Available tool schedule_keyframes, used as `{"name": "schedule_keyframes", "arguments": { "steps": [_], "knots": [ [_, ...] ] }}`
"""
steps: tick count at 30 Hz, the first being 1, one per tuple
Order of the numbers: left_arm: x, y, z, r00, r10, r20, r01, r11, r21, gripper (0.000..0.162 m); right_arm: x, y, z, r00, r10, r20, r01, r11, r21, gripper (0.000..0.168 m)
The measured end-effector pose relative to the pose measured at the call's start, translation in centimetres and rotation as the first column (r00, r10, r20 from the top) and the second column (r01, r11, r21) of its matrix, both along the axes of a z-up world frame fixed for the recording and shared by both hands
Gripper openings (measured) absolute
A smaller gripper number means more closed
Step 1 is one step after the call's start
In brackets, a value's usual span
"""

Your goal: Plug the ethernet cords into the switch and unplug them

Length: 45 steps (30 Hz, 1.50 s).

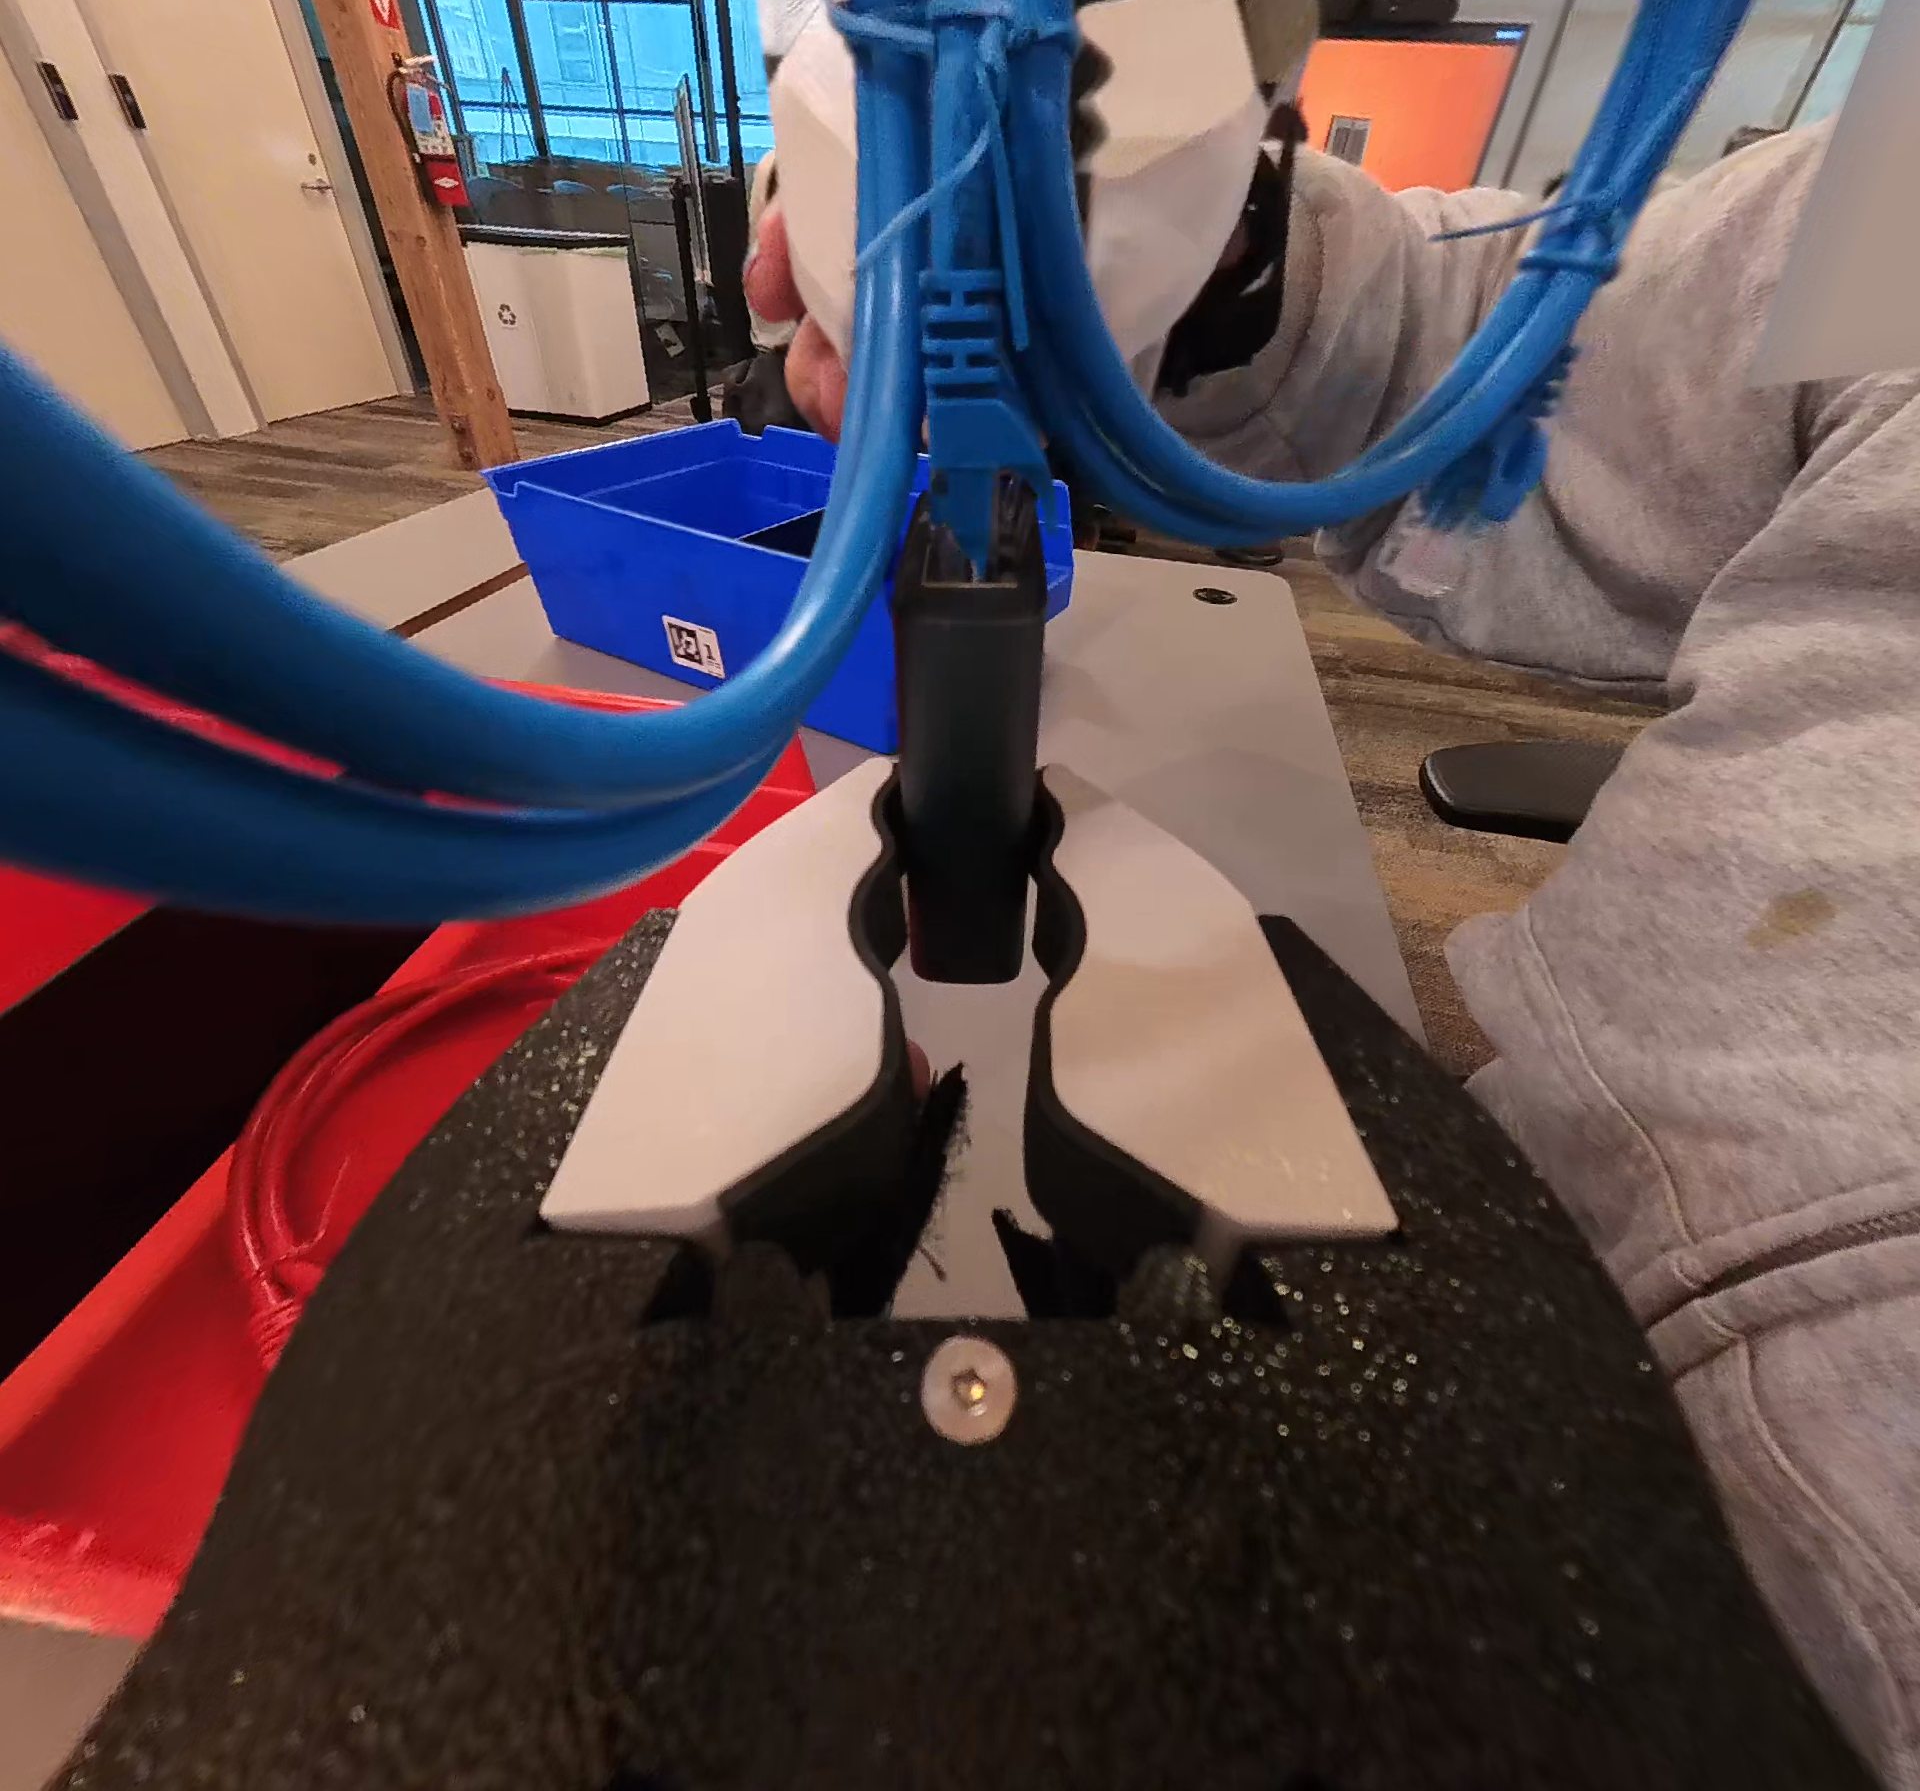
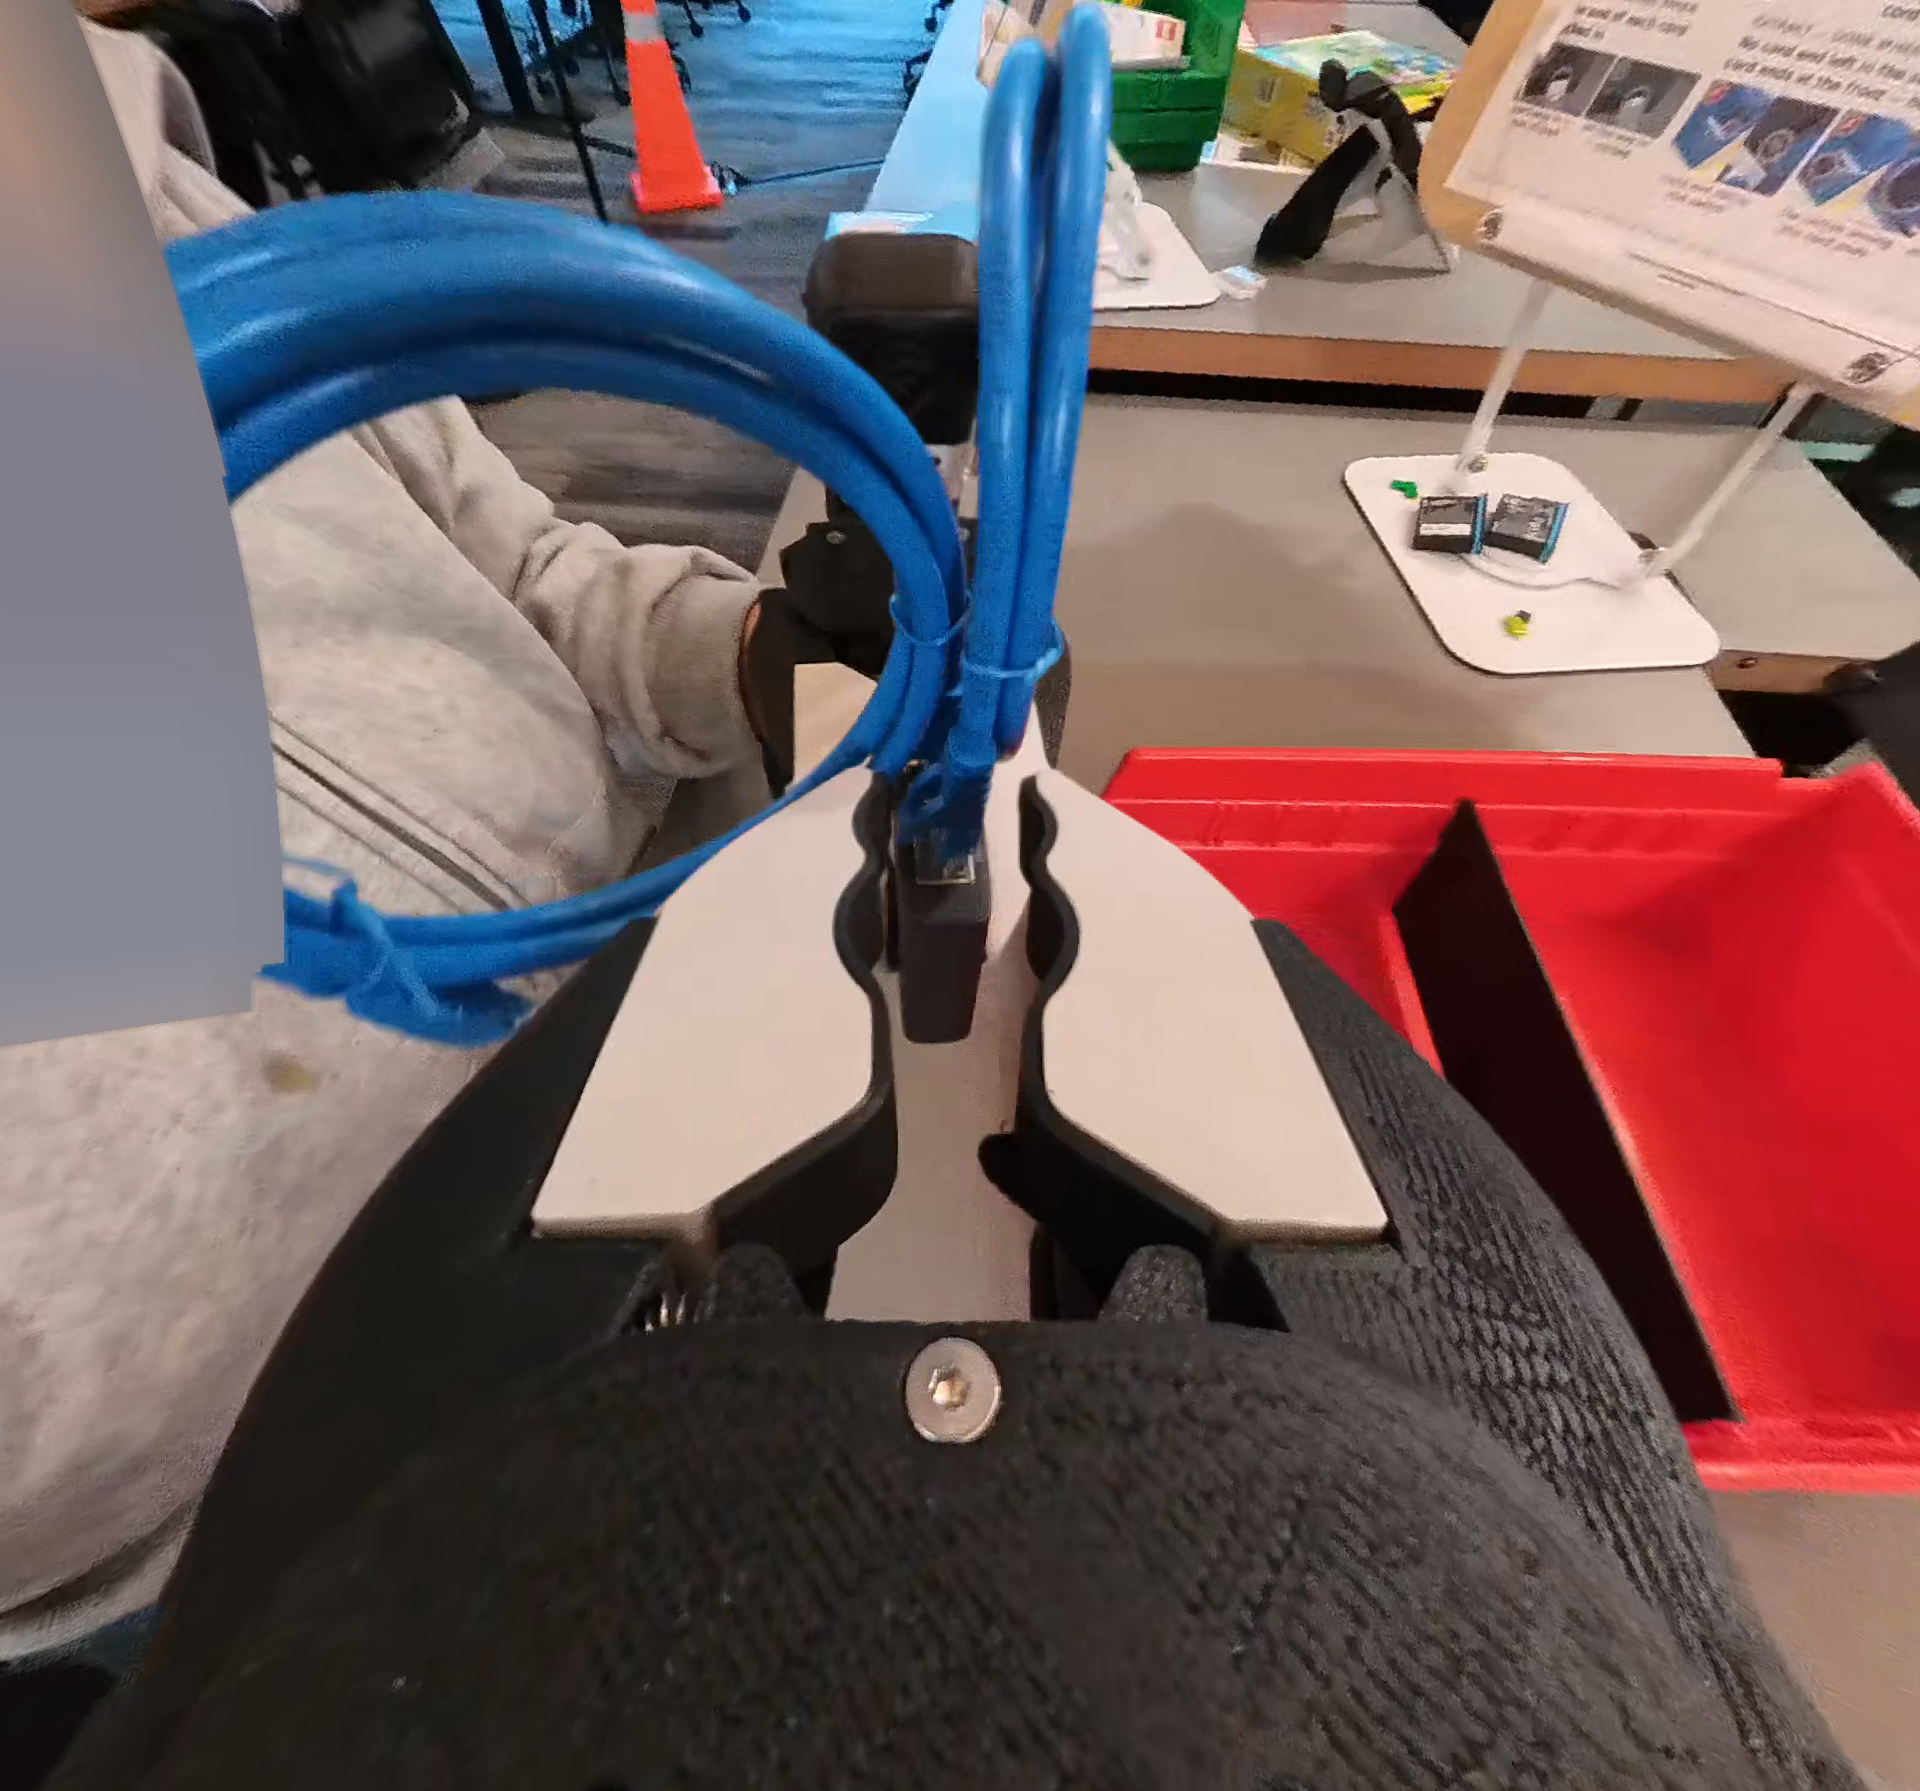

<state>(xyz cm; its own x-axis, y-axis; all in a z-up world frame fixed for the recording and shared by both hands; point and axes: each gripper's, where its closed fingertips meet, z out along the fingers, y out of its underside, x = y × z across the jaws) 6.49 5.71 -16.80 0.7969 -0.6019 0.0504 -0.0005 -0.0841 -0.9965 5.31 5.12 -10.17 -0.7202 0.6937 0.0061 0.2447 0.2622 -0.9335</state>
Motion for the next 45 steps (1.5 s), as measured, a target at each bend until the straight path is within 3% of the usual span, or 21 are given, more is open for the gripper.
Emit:
{"name": "schedule_keyframes", "arguments": {
  "steps": [5,13,25,32,36,38,42,45],
  "knots": [
    [0.3,0.0,0.0,1.0,-0.002,-0.022,0.002,1.0,0.003,0.02,-0.2,-0.4,0.1,1.0,0.011,-0.012,-0.012,0.999,-0.03,0.009],
    [2.2,-0.4,1.2,0.999,-0.047,-0.019,0.048,0.996,0.075,0.019,0.9,-2.1,1.1,0.992,0.078,-0.097,-0.077,0.997,0.011,0.008],
    [2.9,-0.5,1.2,0.997,-0.079,0.013,0.078,0.995,0.062,0.019,2.0,-1.6,0.9,0.99,0.065,-0.124,-0.059,0.997,0.053,0.009],
    [3.0,-0.4,1.4,0.99,-0.097,0.1,0.091,0.994,0.06,0.019,2.1,-0.9,0.9,0.984,0.019,-0.177,-0.017,1.0,0.012,0.008],
    [3.0,-0.2,0.2,0.995,-0.102,0.015,0.102,0.995,0.004,0.02,2.0,-0.7,0.2,0.99,-0.007,-0.14,-0.001,0.999,-0.052,0.008],
    [3.1,-0.4,0.5,0.99,-0.134,0.051,0.134,0.991,-0.002,0.02,2.0,-0.6,0.5,0.989,-0.02,-0.146,0.004,0.994,-0.107,0.009],
    [2.8,-0.4,0.4,0.993,-0.121,0.004,0.121,0.993,0.004,0.02,2.2,-0.4,-0.2,0.996,0.002,-0.084,-0.011,0.994,-0.107,0.026],
    [2.5,-0.4,0.1,0.993,-0.095,-0.074,0.096,0.995,0.001,0.02,2.7,-0.7,-0.8,0.997,0.056,-0.045,-0.059,0.996,-0.064,0.016]
  ]
}}
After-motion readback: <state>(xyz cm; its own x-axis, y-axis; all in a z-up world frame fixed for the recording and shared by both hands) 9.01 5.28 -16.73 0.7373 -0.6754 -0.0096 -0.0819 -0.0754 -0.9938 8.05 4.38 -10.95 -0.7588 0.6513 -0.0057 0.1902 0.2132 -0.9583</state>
